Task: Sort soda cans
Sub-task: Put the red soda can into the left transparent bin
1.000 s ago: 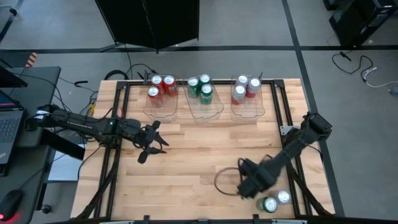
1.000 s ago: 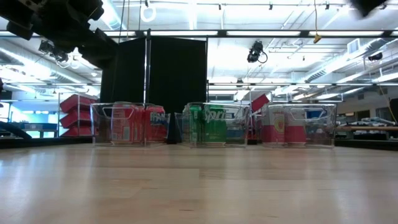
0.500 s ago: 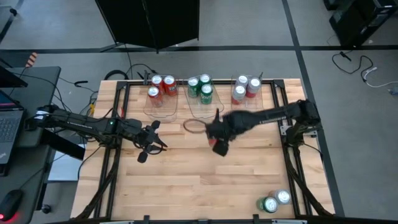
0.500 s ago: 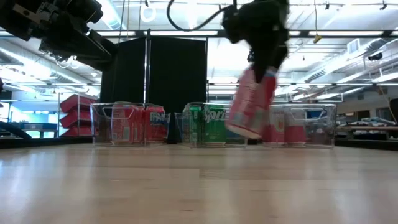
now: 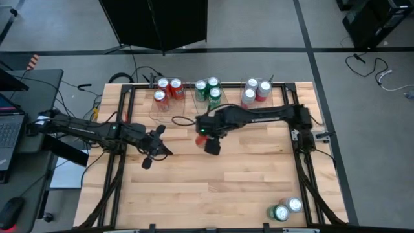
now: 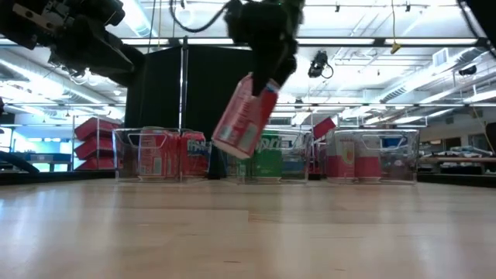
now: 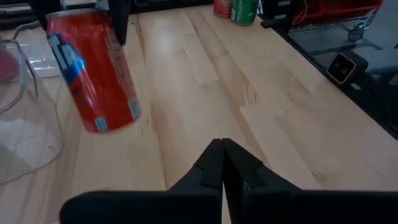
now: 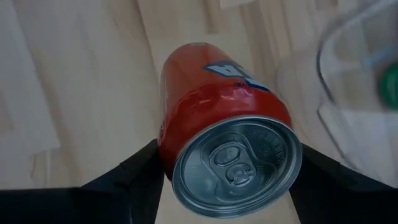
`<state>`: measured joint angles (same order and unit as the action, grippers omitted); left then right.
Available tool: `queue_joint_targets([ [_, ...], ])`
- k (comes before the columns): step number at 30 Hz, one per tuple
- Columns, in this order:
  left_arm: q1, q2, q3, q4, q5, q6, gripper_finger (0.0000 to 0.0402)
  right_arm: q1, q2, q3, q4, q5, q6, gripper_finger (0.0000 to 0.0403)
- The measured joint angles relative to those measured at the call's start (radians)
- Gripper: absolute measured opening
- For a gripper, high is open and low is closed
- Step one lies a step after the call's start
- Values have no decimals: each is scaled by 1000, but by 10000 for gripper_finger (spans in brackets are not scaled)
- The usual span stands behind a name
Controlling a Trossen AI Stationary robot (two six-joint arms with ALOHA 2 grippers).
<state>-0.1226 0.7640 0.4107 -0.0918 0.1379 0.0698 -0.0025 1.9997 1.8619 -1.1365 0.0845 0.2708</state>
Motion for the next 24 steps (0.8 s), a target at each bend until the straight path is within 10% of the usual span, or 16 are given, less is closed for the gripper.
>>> queue_joint_targets([
  [12,0,-106,0,-79,0,-28,5,-3,365,472,-338,5,-94,269],
  [24,0,-103,0,-83,-33,-51,5,-3,400,493,-316,5,-109,276],
])
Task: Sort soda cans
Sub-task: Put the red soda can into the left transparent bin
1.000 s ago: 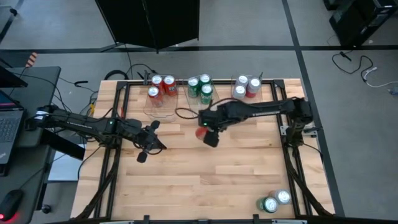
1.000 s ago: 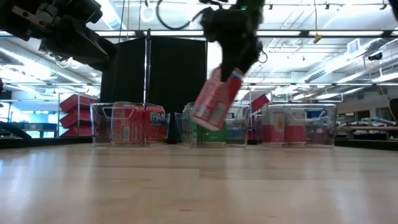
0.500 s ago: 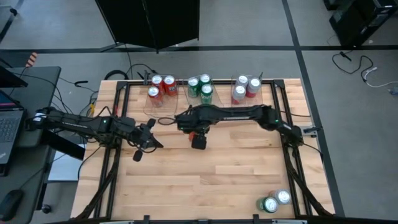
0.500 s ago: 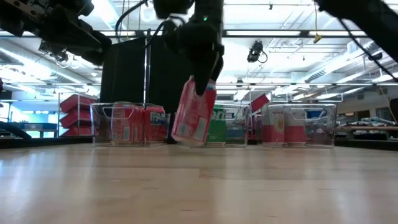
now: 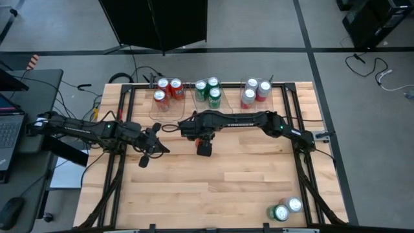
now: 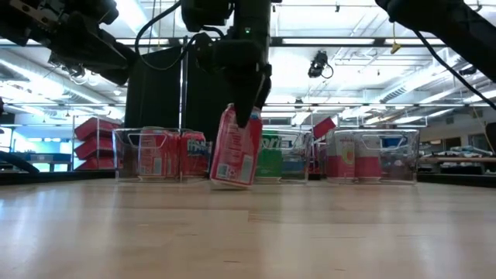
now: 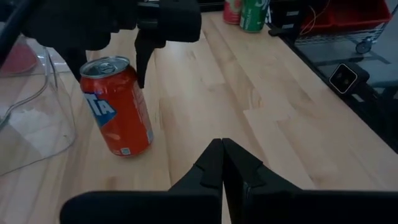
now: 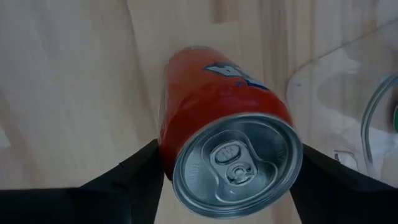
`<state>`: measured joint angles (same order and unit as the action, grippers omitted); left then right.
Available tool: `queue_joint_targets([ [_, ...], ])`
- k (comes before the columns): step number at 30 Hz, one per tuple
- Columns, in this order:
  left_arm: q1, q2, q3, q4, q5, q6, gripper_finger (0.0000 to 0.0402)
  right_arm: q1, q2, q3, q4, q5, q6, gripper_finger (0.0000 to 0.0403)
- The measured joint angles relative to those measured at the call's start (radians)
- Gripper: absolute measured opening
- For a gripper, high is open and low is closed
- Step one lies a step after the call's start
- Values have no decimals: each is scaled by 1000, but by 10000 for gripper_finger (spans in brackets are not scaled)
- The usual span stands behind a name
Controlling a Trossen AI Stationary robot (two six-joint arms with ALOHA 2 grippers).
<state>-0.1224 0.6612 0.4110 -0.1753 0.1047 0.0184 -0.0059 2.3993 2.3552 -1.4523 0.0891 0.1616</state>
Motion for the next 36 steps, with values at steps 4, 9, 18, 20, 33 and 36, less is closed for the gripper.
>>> queue_joint_targets([
  [4,0,0,0,-3,-3,-8,5,-1,5,-2,31,-5,15,336],
  [9,0,0,0,-1,-3,-11,5,-2,12,-7,61,-7,-3,365],
  [18,0,0,0,-1,-2,-24,10,10,-14,-5,60,-8,-41,360],
  [20,0,0,0,2,-3,-48,11,20,-35,-5,37,-7,-49,355],
  [33,0,0,0,25,-8,-162,8,121,-192,-101,6,283,2,201],
  [36,0,14,16,14,-13,-179,3,147,-269,-238,72,358,46,134],
])
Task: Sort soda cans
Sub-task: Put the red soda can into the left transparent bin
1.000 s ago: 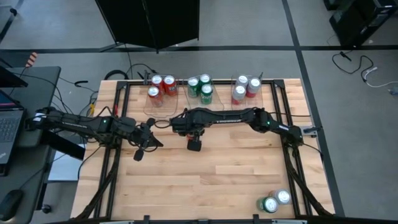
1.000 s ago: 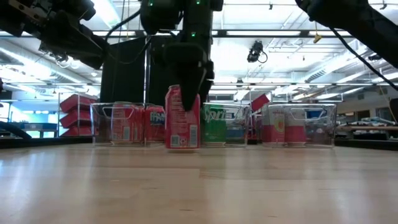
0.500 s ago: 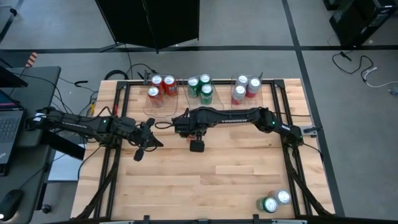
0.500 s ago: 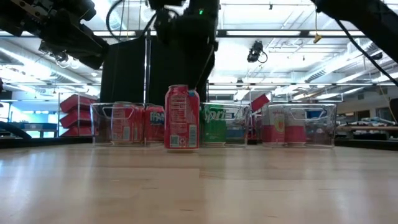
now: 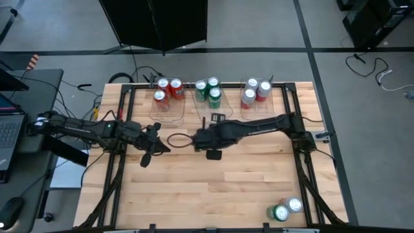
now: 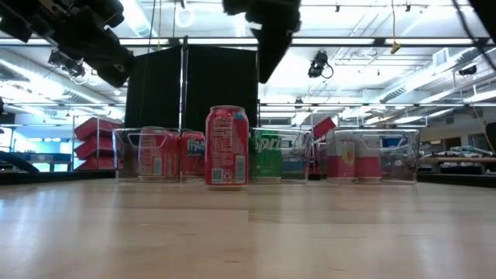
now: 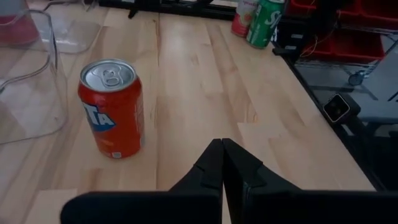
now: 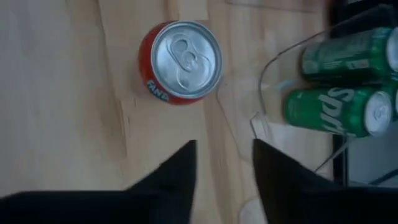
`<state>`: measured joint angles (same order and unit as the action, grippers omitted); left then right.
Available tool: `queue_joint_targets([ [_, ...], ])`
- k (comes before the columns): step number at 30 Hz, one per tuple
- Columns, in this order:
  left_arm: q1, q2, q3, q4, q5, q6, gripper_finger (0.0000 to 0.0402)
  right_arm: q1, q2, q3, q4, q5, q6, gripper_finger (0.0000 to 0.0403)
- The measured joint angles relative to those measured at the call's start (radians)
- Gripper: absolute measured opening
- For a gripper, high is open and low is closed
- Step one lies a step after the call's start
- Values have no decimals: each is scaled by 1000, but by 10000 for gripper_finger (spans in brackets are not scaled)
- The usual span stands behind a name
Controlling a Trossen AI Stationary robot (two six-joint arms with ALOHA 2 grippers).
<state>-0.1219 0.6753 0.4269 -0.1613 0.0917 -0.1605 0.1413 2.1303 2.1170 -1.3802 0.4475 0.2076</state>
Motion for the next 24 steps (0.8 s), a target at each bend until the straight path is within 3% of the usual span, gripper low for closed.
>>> queue_joint_targets([
  [5,17,84,110,-99,-16,-1,2,24,-189,-347,305,27,29,27],
  [7,33,134,168,-164,-30,0,2,30,-265,-496,460,27,28,8],
  [11,81,246,299,-278,-42,5,2,40,-399,-766,752,28,43,17],
  [16,158,418,510,-473,-35,28,2,70,-513,-1020,988,43,110,8],
  [24,230,709,830,-780,63,137,8,133,-588,-1176,1119,123,217,2],
])
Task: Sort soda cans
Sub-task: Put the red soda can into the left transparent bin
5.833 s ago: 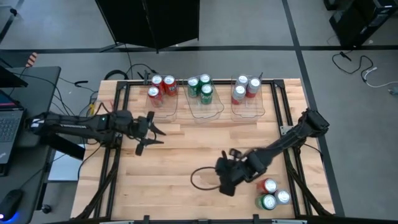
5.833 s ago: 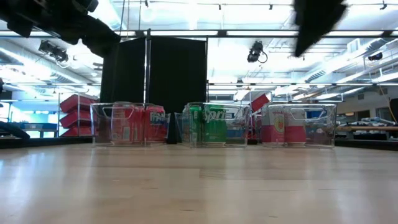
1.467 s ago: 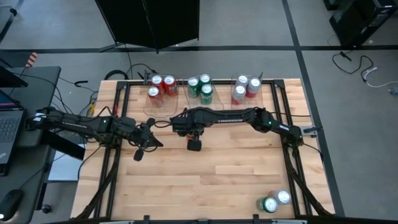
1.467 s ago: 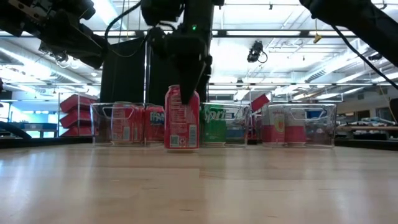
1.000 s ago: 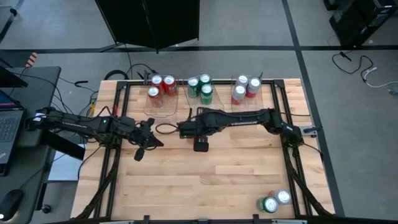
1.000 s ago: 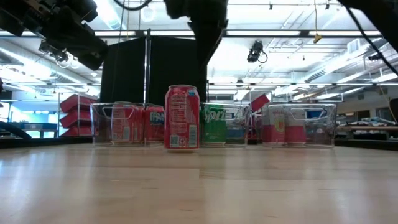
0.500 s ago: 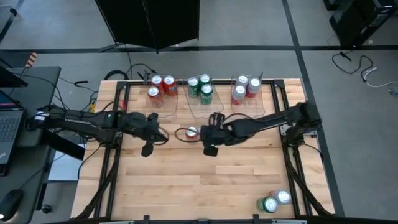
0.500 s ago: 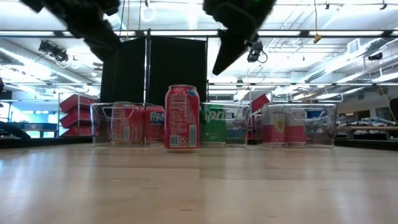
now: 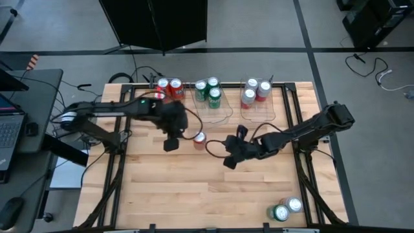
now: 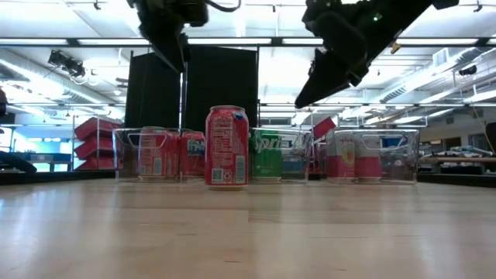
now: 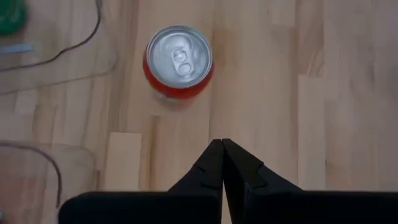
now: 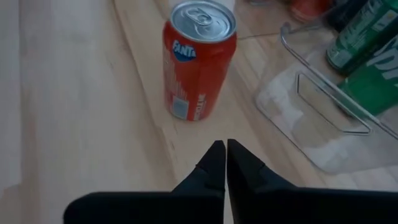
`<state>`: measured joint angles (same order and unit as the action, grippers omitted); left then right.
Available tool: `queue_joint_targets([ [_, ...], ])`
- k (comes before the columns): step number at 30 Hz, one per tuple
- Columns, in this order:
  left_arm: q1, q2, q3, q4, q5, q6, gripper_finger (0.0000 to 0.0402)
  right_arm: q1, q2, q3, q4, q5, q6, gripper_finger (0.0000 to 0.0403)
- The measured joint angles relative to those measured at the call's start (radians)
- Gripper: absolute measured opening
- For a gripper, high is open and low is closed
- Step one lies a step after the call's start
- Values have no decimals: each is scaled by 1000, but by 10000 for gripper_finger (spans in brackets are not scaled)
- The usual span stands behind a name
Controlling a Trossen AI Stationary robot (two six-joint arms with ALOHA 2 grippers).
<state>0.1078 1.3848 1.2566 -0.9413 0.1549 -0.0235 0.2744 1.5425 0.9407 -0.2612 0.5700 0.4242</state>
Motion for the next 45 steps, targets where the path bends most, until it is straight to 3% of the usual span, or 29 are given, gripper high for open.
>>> queue_joint_targets([
  [6,-3,155,190,-172,0,66,36,31,7,-1,41,16,11,1],
  [11,-24,240,272,-268,-2,116,90,48,7,-1,61,17,11,1],
  [21,-70,296,281,-256,-109,60,256,64,8,-1,66,17,11,1],
  [27,-49,306,281,-209,-130,67,322,64,8,-1,69,17,11,1],
  [31,-9,305,281,-146,-121,65,350,64,8,-1,72,17,11,1],
  [35,30,312,281,-88,-44,38,367,64,8,-1,73,17,11,1],
  [45,43,361,279,-44,18,22,377,66,8,-27,109,17,7,0],
])
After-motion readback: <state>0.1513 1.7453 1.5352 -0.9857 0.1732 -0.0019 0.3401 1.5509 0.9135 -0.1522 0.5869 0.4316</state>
